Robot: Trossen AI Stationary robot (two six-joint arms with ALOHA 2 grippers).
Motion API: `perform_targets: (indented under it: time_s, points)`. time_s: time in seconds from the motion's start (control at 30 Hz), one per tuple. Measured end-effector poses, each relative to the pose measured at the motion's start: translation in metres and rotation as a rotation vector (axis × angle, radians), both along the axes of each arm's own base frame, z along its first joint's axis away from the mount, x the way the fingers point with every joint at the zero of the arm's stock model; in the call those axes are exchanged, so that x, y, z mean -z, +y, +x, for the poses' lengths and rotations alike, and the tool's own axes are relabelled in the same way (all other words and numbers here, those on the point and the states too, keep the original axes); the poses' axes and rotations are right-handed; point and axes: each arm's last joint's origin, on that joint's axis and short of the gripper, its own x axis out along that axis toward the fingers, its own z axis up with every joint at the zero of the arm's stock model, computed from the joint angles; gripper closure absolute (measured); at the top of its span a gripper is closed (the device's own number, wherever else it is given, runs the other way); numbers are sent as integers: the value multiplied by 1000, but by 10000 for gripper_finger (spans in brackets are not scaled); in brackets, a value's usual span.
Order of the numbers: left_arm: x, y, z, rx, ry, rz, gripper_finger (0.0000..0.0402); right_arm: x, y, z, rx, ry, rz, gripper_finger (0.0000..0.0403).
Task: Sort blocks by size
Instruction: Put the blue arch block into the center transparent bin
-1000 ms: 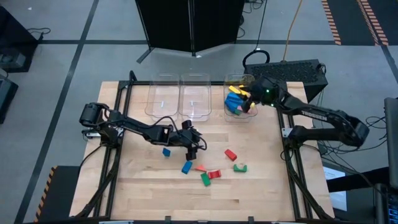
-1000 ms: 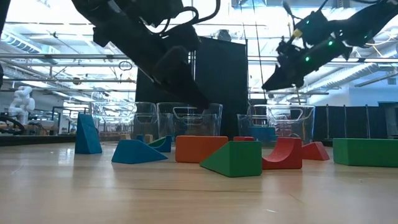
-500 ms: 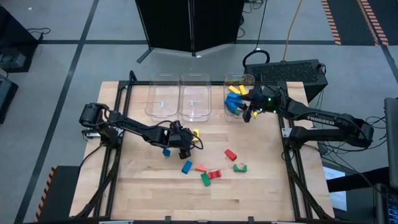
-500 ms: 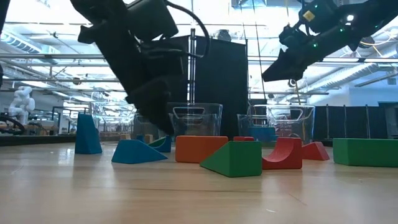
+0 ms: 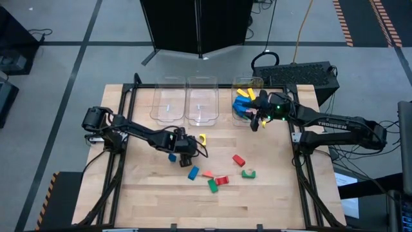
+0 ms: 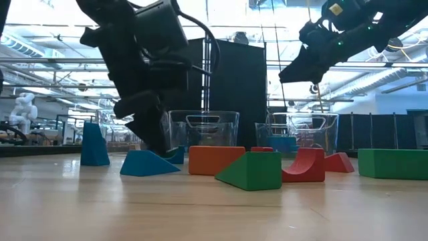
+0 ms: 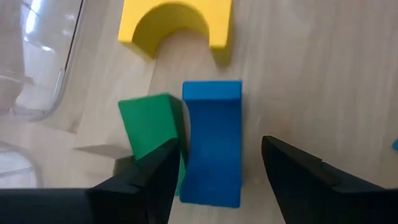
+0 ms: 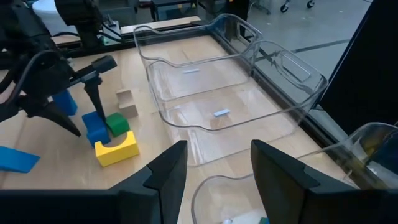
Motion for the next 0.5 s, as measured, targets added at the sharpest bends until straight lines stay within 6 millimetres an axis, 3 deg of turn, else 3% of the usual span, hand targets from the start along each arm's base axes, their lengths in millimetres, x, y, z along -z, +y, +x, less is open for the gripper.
perform_targets:
  time_s: [0.5]
  points:
    - [12,-2,-11,11,50,-85,176,1,0,0,0,6,3,236]
